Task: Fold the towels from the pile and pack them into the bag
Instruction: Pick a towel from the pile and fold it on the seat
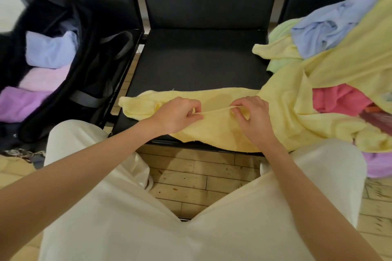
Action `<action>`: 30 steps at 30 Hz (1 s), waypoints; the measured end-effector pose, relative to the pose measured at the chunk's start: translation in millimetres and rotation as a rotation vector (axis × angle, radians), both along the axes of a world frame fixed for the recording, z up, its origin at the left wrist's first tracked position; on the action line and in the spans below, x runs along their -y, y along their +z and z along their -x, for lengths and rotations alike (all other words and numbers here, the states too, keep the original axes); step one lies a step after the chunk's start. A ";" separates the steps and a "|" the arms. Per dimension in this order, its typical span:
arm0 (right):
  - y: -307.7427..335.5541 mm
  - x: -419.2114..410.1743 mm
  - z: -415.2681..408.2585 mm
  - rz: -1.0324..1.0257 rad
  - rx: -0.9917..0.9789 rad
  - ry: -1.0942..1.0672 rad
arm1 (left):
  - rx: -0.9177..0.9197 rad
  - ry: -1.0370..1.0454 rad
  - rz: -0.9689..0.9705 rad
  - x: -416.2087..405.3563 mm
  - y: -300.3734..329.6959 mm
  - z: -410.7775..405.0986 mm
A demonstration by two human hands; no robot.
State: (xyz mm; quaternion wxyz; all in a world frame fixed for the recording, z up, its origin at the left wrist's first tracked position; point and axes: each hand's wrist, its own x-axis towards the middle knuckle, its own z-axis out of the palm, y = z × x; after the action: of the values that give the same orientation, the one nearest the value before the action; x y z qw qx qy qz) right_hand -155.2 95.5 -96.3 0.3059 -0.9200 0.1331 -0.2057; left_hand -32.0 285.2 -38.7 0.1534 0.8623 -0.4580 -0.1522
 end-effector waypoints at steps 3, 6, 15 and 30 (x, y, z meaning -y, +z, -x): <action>-2.5 -5.9 2.1 0.071 -0.033 -0.002 | 0.262 0.058 -0.033 0.4 5.1 -0.1; -2.6 -7.2 4.4 0.118 -0.049 -0.037 | 0.232 0.250 0.142 -0.3 16.6 -4.6; 18.2 2.9 4.8 0.198 0.064 -0.179 | -0.098 0.796 0.546 -6.2 62.1 -28.4; 22.0 -9.8 -15.2 0.204 -0.056 -0.232 | -0.632 0.882 1.156 10.4 157.0 -37.3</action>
State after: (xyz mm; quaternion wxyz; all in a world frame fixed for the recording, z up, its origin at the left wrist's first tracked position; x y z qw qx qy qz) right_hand -140.0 105.3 -74.3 0.1812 -0.9302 0.2254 -0.2262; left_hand 5.3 274.8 118.3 0.7459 0.6637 -0.0151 -0.0531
